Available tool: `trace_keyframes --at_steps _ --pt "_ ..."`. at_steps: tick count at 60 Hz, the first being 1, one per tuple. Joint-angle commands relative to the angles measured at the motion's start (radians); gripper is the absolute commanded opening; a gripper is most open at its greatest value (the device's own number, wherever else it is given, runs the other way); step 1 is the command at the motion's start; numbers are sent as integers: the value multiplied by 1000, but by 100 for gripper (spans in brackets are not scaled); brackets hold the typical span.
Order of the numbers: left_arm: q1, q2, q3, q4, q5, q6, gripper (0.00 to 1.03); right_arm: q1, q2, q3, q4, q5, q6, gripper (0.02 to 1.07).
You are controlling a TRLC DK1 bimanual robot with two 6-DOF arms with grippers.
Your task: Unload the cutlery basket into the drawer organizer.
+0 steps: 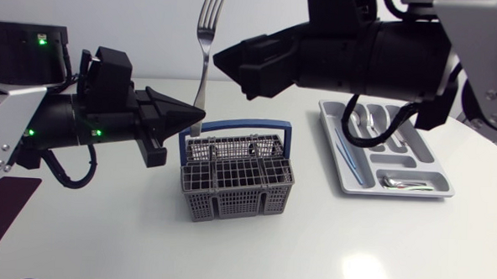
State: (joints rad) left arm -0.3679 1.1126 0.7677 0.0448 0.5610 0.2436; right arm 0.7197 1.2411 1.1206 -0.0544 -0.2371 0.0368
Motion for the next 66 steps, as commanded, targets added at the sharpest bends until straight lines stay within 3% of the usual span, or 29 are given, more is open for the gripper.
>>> trace_keyframes --at_steps 1,27,52,66 --pt "-23 -25 -33 41 -44 -41 3 9 29 31 -18 7 -5 77" --pt "-101 -28 -44 81 -230 -47 3 24 95 73 -18 15 2 77" --pt "-124 -23 -54 112 -285 -47 3 30 143 99 1 35 2 74" --pt "-124 -23 -51 109 -286 -49 3 27 152 117 7 42 2 64"
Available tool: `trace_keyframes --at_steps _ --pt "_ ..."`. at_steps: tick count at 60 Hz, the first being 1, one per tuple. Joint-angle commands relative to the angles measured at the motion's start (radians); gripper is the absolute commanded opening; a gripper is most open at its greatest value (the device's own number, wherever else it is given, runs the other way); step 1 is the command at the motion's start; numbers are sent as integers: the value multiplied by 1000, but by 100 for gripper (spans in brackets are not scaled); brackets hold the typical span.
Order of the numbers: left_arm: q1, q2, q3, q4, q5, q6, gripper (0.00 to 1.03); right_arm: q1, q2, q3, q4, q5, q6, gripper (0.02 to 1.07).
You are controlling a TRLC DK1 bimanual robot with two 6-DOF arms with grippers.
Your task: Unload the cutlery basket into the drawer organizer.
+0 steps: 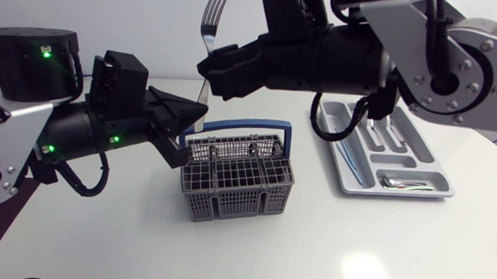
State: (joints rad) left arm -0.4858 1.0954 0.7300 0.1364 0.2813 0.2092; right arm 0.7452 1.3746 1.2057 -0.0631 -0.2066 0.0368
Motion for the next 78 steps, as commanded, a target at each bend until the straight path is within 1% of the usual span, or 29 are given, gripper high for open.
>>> trace_keyframes --at_steps 1,9,12,15,21,28,42,53,78 --pt "-7 -6 -14 19 -7 -14 3 2 18 32 16 13 2 63" --pt "-7 -8 -14 17 -7 -16 3 0 23 35 20 18 2 55" --pt "-7 -8 -12 17 -7 -16 3 -1 23 35 22 18 2 55" --pt "-7 -9 -11 17 -7 -16 3 -1 24 35 22 18 2 51" --pt "-8 -8 -12 17 -7 -16 3 -1 26 35 23 18 2 47" --pt "-10 -9 -12 19 -7 -17 3 -1 29 37 23 16 2 46" --pt "-11 -9 -11 19 -8 -19 3 2 35 38 23 12 2 27" --pt "-14 -9 -11 20 -7 -24 3 8 37 41 20 6 0 8" --pt "-25 -5 -14 31 -11 -28 4 8 37 43 16 -7 0 8"
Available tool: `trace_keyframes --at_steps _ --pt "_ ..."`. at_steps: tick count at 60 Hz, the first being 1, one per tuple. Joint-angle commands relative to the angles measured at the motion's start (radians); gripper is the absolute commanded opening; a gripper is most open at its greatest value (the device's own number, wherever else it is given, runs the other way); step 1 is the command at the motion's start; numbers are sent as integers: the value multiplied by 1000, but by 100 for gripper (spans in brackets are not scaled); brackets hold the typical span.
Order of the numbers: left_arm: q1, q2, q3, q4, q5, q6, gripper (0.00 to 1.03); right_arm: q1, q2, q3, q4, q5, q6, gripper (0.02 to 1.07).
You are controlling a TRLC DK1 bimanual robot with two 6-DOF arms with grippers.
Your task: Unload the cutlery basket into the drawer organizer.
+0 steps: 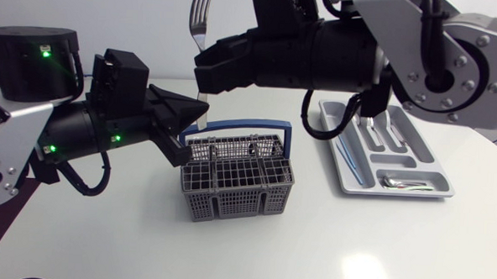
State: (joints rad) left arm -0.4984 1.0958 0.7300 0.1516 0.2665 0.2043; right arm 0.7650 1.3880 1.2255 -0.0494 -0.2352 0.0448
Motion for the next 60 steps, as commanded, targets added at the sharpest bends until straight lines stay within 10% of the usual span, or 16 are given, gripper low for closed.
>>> trace_keyframes --at_steps 1,26,60 --pt "-11 -7 -14 16 4 -25 4 -12 23 23 2 22 -8 8" --pt "-14 -48 -24 19 -10 -40 70 -26 20 19 2 23 -8 8" --pt "35 -96 -6 -87 -13 -8 80 -224 -98 15 -167 16 -51 8"
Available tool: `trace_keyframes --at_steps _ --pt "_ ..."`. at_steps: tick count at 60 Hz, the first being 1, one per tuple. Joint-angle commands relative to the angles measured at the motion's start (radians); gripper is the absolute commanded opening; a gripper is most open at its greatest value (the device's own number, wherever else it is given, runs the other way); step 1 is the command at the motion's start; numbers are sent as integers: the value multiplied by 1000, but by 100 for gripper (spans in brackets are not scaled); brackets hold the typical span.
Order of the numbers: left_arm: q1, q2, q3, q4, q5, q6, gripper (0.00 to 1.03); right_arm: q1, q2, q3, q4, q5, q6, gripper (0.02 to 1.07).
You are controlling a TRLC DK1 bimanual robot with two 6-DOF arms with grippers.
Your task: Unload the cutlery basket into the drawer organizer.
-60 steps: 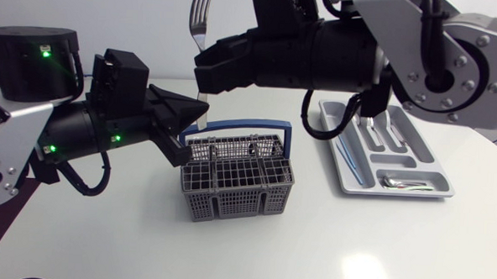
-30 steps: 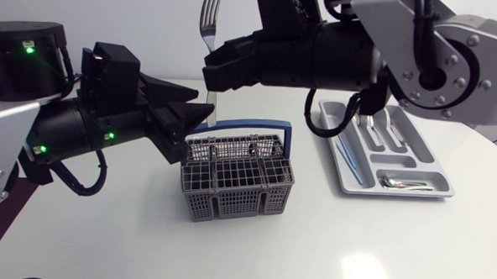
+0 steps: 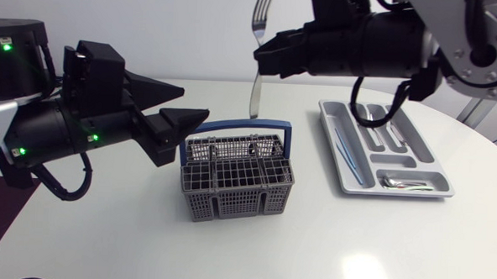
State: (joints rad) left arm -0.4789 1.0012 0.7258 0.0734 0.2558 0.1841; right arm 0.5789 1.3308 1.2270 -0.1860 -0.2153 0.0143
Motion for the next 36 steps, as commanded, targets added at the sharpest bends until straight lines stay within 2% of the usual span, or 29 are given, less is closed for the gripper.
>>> trace_keyframes --at_steps 1,18,36 --pt "19 -1 -2 -14 -3 15 81 -50 -45 16 -44 -4 -24 8" --pt "51 45 7 -55 -16 68 81 -281 -62 35 -201 -24 -112 8" --pt "77 50 4 -73 -41 101 84 -518 -13 42 -273 -56 -238 8"
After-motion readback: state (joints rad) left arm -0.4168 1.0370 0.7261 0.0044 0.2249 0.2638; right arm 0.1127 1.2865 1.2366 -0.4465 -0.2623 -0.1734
